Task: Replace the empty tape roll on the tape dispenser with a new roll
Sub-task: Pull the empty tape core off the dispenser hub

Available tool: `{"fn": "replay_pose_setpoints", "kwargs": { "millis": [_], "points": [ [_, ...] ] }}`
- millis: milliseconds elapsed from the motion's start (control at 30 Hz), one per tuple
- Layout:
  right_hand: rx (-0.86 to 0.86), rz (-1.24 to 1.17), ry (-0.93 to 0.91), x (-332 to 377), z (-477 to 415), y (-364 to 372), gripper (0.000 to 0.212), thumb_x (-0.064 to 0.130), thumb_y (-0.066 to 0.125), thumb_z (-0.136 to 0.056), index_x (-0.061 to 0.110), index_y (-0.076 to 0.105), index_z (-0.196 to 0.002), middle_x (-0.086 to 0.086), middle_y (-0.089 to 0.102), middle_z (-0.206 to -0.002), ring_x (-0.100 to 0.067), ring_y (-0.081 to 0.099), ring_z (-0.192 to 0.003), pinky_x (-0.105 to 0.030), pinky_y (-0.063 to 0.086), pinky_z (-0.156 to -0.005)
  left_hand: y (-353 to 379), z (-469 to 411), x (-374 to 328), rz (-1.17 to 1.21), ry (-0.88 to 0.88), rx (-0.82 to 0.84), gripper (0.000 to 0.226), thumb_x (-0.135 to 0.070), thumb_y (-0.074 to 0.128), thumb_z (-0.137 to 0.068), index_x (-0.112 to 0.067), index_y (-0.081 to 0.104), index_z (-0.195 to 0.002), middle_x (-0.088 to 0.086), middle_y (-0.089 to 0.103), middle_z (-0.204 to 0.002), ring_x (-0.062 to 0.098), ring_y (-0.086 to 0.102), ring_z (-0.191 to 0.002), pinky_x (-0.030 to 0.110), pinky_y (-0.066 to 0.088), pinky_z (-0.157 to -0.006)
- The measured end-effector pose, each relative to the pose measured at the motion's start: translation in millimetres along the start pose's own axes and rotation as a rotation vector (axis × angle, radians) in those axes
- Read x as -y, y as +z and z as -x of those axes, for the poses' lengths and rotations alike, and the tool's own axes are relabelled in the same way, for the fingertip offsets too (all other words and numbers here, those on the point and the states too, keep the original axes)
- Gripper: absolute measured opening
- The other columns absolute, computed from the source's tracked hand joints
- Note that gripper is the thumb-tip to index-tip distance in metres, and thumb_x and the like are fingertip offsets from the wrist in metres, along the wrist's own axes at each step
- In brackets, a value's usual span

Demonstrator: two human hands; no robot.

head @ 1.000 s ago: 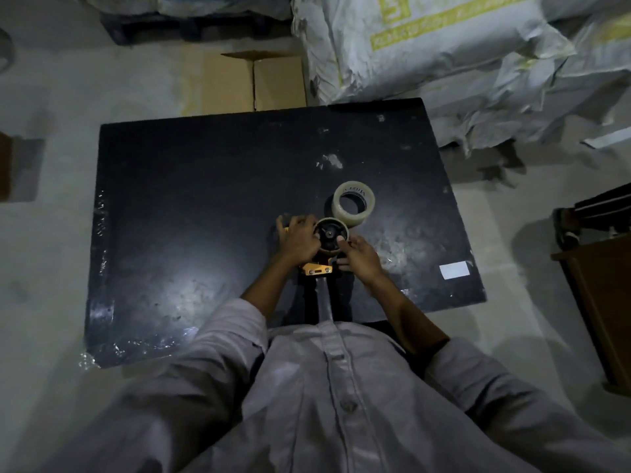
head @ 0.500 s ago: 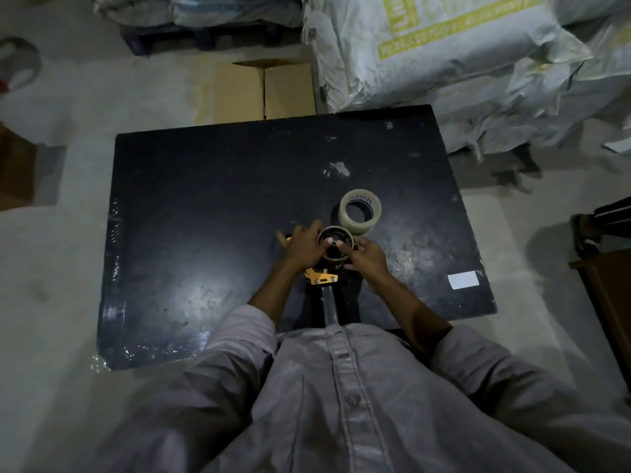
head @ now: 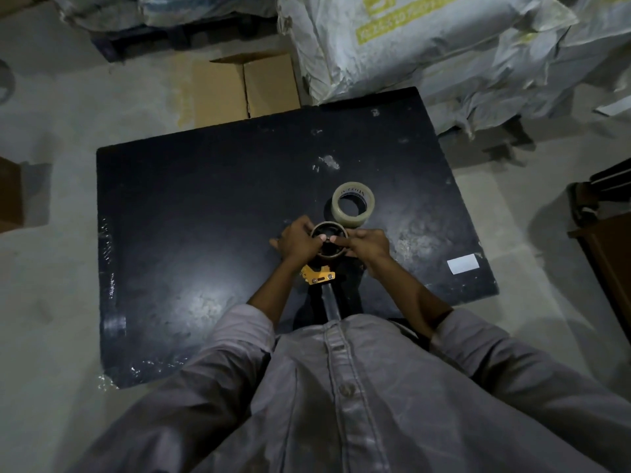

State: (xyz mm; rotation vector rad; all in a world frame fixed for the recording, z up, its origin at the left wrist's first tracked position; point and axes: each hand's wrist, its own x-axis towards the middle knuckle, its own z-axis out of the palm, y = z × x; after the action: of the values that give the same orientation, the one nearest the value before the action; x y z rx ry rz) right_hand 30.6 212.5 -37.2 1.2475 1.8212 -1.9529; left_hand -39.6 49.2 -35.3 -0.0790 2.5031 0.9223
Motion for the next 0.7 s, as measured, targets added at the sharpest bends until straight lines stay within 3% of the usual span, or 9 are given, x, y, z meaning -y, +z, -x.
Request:
{"fn": "replay_pose_setpoints", "kwargs": {
  "millis": [100, 333, 533, 700],
  "points": [
    [-0.017, 0.002, 0.016, 0, -3, 2, 0.042, 0.008, 0.103, -0.073, 0.003, 0.085, -0.111, -0.006, 0.086, -0.095, -0.022, 0.085, -0.093, -0.036, 0.071, -0.085, -1, 1, 0, 0.012, -0.014, -0.012, 0.025, -0.036, 0.087, -0.091, -0.029, 0.063, -0.094, -0.009, 0.072, -0.091, 0.021, 0.068, -0.104, 0.043, 0.024, -0.098],
    [-0.053, 0.039, 0.03, -1, -9, 2, 0.056, 0.015, 0.109, -0.063, 0.008, 0.085, -0.113, -0.005, 0.087, -0.094, -0.021, 0.086, -0.09, -0.04, 0.071, -0.088, -7, 6, -5, 0.0, -0.019, -0.07, 0.032, -0.04, 0.092, -0.086, -0.03, 0.061, -0.088, -0.01, 0.07, -0.089, 0.016, 0.062, -0.095, 0.041, 0.025, -0.096],
    [-0.057, 0.079, -0.062, 14, -1, 1, 0.049, 0.012, 0.107, -0.067, 0.008, 0.086, -0.111, -0.004, 0.086, -0.092, -0.015, 0.084, -0.082, -0.026, 0.069, -0.072, -13, 3, -7, 0.013, -0.015, -0.11, 0.04, -0.048, 0.097, -0.077, -0.028, 0.064, -0.08, -0.008, 0.074, -0.082, 0.014, 0.067, -0.089, 0.041, 0.032, -0.099],
    [-0.053, 0.114, -0.033, 17, -5, -1, 0.046, 0.012, 0.108, -0.063, 0.01, 0.087, -0.104, -0.004, 0.087, -0.089, -0.021, 0.086, -0.084, -0.04, 0.072, -0.081, -15, 6, -9, -0.03, -0.006, -0.139, 0.042, -0.051, 0.097, -0.077, -0.029, 0.062, -0.076, -0.011, 0.067, -0.074, 0.014, 0.067, -0.087, 0.043, 0.037, -0.105]
  ]
}}
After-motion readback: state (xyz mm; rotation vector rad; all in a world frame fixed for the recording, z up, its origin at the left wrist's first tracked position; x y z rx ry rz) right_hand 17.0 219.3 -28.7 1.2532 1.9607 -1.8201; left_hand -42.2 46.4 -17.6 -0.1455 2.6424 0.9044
